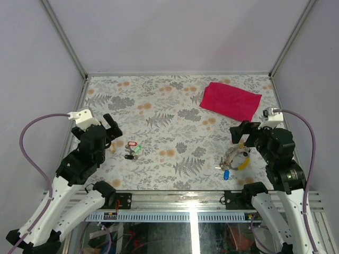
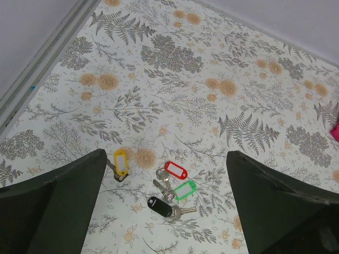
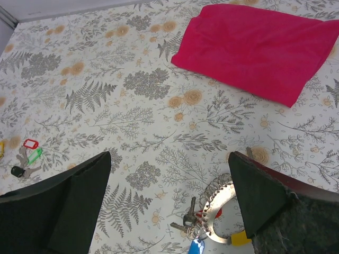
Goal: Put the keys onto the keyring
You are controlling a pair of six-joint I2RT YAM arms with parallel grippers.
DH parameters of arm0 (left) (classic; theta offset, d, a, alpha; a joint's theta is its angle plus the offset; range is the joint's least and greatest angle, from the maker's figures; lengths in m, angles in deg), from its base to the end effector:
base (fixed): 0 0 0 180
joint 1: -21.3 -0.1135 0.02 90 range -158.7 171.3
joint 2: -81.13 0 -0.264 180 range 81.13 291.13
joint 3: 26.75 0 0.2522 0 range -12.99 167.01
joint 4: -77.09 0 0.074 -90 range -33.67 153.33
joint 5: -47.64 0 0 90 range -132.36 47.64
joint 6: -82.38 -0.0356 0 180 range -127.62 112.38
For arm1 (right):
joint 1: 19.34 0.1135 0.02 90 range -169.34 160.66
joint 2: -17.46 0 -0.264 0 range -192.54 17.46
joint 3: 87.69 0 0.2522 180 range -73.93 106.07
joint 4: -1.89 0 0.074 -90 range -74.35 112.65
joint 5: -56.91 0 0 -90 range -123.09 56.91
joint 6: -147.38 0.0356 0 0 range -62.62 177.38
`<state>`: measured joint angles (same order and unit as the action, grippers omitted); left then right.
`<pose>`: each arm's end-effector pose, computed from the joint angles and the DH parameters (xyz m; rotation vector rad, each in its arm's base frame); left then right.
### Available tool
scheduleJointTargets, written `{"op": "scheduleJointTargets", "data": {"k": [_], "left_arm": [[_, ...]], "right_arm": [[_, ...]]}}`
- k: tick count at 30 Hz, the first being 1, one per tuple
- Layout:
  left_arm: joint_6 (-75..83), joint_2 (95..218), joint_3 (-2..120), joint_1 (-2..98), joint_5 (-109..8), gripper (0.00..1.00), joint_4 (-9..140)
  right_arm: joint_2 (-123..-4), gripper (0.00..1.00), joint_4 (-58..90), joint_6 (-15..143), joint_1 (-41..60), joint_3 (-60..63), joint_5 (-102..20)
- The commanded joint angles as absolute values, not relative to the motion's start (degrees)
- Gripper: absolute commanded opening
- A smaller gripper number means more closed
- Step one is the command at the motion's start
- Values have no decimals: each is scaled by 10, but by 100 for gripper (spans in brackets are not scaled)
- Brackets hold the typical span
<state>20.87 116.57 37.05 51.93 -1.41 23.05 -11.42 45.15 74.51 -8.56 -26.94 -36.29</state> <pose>0.1132 -0.0399 0.3427 -0.4006 1.8617 0.0271 0.1081 0.0226 0.3525 0.0582 1.7858 0.4011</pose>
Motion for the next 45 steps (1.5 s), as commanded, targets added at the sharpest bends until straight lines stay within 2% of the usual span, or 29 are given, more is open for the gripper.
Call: {"op": "scheduleJointTargets", "data": {"k": [1,13,19,23,27,34,45], "left_arm": [[213,1165,376,516,-4,100,248],[218,1176,375,515,-10,100,248],[266,1235,414,515,-78,100,209],[295,1277,438,516,-83,100,171],[337,1300,424,516,-78,100,134],[363,1319,395,515,-138,100,127],[464,1360,370,515,-133,100,108]], "right_arm": [[-120,99,430,734,-89,-259,-372],[-132,99,443,744,-89,-252,-359],[-164,99,474,762,-89,-235,-338],[-183,99,495,774,-90,-236,-338],[-193,99,505,783,-89,-246,-339],[-221,99,528,774,-89,-239,-363],[-271,99,533,778,-90,-232,-365]]}}
